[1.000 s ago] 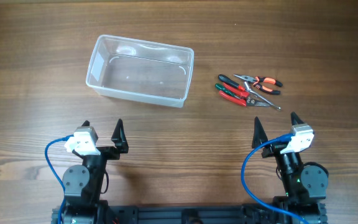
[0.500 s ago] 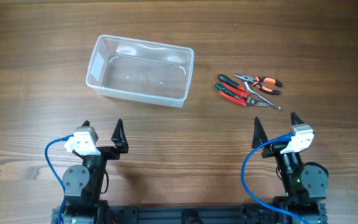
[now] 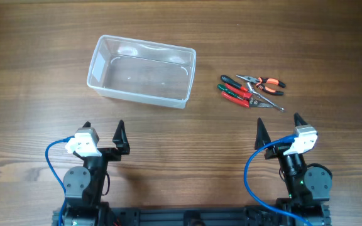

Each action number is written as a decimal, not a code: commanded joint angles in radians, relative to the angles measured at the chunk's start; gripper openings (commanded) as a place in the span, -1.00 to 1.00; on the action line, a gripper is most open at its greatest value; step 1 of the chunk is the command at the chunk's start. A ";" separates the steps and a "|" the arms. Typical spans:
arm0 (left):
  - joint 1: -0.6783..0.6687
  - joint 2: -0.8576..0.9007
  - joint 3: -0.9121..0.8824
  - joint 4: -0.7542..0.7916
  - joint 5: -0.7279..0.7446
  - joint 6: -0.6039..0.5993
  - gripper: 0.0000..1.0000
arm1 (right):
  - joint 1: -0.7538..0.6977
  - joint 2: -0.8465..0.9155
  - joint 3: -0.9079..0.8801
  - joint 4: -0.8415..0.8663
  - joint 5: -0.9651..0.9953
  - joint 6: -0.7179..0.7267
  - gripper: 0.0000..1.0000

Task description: Pack container

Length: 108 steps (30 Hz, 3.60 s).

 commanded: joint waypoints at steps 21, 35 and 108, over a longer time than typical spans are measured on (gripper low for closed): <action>0.006 0.000 -0.004 -0.001 -0.003 -0.009 1.00 | -0.004 0.183 0.127 0.012 -0.367 0.535 0.99; 0.006 0.000 -0.004 -0.001 -0.003 -0.009 1.00 | 0.017 1.156 1.027 -0.349 -0.307 0.026 0.99; 0.006 0.000 -0.004 -0.001 -0.003 -0.009 1.00 | 0.502 2.127 1.720 -0.892 0.277 0.005 -0.46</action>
